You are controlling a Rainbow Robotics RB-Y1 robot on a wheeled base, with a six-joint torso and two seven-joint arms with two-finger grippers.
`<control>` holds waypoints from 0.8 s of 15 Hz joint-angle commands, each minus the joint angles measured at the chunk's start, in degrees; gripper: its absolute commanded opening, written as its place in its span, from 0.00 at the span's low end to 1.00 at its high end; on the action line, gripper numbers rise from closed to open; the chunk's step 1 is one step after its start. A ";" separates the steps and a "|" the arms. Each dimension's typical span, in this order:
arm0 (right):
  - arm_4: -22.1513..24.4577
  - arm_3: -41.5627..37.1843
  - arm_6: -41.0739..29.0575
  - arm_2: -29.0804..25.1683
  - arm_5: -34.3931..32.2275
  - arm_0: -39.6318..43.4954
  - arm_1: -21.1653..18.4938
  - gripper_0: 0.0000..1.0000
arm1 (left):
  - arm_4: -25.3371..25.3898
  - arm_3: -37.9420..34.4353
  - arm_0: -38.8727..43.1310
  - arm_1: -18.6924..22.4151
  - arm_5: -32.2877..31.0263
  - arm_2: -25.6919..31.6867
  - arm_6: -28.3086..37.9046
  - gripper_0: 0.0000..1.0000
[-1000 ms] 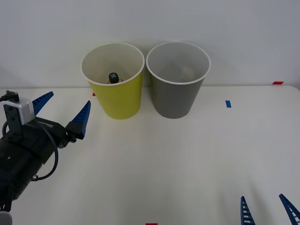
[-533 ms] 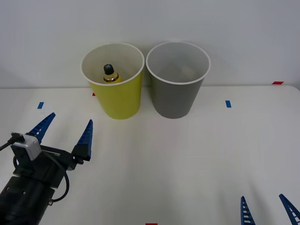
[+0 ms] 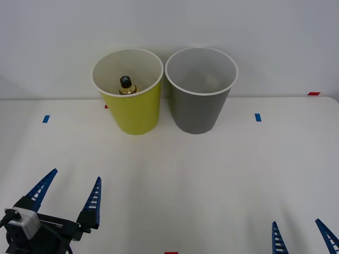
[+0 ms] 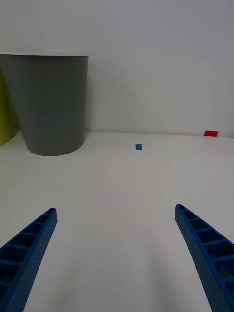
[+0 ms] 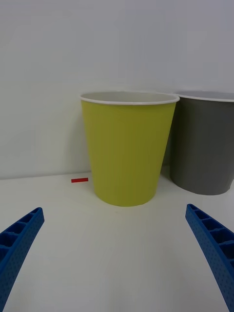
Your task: Put cans in the gray bin and PET bottles in the light green bin.
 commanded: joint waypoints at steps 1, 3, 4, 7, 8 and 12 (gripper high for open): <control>0.00 0.00 0.00 0.00 0.00 0.00 0.00 0.82 | -1.42 0.00 3.98 0.00 -1.84 -0.02 0.07 1.00; 0.00 0.00 0.00 0.00 0.00 0.00 0.00 0.82 | -2.56 0.00 6.88 0.00 -3.07 -0.02 0.16 1.00; 0.00 0.00 0.00 0.00 0.00 0.00 0.00 0.82 | -2.91 0.00 7.85 0.00 -3.42 -0.02 0.16 1.00; 0.00 0.00 0.00 0.00 0.00 0.00 0.00 0.82 | -4.14 0.00 10.57 0.35 -4.12 -0.02 -0.02 1.00; 0.00 0.00 0.00 0.00 0.00 0.00 0.00 0.82 | -4.49 0.00 11.10 0.35 -4.03 -0.02 -0.10 1.00; 0.00 0.00 0.00 0.00 0.00 0.00 0.00 0.82 | -4.58 0.00 12.33 0.27 -4.12 0.15 -0.28 1.00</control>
